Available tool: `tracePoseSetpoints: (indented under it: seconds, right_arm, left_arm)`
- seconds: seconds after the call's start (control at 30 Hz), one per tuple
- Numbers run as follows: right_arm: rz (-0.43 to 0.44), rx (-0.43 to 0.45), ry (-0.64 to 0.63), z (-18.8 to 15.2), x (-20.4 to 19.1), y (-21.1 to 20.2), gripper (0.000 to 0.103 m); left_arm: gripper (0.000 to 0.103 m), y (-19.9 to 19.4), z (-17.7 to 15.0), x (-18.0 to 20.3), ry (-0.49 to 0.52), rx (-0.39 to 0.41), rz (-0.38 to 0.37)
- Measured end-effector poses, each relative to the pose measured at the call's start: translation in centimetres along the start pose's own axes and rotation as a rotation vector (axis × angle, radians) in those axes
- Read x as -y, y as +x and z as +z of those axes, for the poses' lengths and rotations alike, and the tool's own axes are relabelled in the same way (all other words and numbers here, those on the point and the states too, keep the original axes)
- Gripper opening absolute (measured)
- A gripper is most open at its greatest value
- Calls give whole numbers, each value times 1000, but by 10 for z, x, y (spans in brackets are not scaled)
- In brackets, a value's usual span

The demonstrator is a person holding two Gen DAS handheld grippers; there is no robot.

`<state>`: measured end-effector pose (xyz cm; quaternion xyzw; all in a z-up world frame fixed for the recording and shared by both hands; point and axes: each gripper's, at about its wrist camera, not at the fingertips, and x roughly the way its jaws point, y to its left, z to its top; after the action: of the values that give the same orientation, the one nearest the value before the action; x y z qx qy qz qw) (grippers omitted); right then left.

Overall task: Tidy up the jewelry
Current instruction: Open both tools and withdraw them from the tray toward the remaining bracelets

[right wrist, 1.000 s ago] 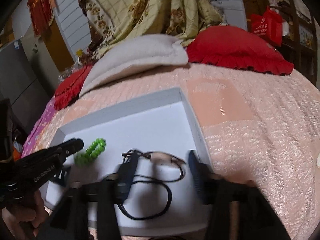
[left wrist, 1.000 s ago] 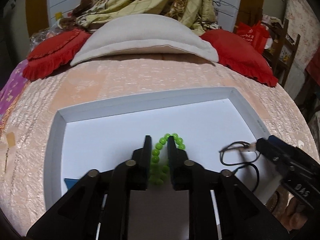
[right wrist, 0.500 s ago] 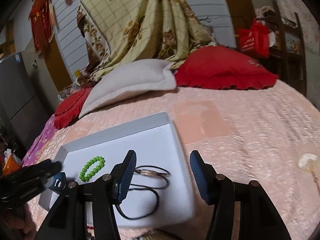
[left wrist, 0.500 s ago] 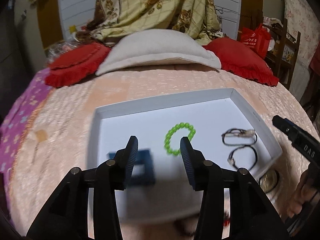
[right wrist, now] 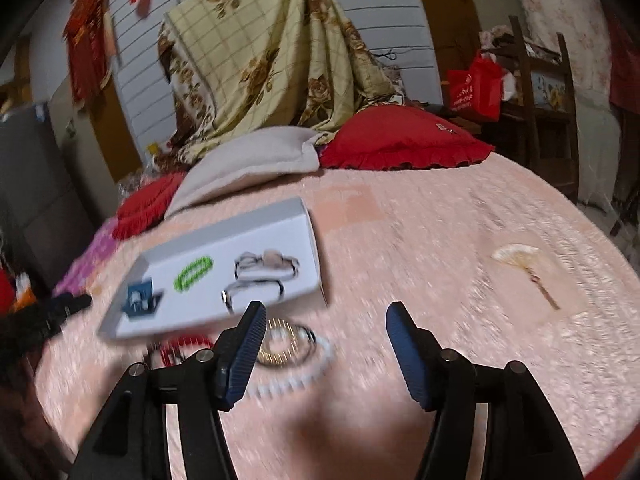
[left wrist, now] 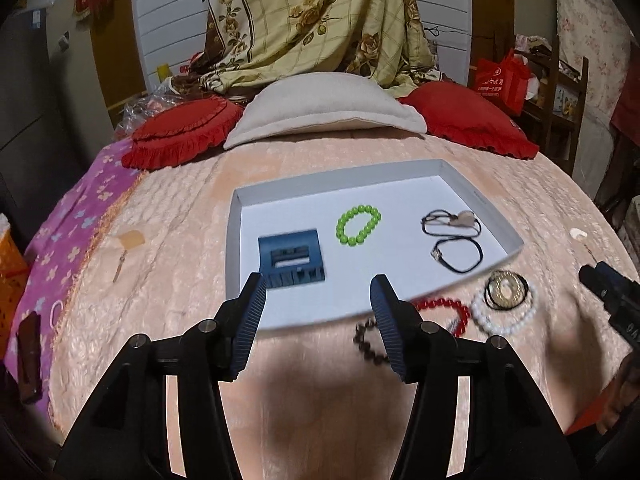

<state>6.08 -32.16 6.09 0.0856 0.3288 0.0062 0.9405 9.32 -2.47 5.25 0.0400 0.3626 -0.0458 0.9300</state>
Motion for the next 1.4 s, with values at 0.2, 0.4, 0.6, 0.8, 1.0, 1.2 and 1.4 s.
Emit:
tracePoseSetpoints:
  seconds: [0.2, 0.4, 0.6, 0.8, 1.0, 1.2, 1.4]
  right_arm:
    - [-8, -120, -55, -20, 9, 14, 60]
    - [48, -166, -92, -29, 10, 22, 60]
    - [179, -111, -165, -15, -16, 38, 60]
    - [214, -135, -206, -9, -36, 71, 39]
    - [175, -190, -179, -6, -34, 90, 36]
    - [189, -255, -158, -6, -32, 107, 33]
    - [180, -256, -165, -6, -36, 110, 29]
  left_arm:
    - [55, 12, -50, -5, 63, -40, -94]
    - [55, 44, -76, -9, 54, -75, -78]
    - [55, 53, -81, -14, 11, -56, -106]
    - [56, 58, -79, -25, -55, -68, -141]
    - [58, 58, -79, -24, -56, -69, -148]
    - [59, 57, -79, -26, -66, -66, -161]
    - [60, 57, -78, -25, -53, -70, -152]
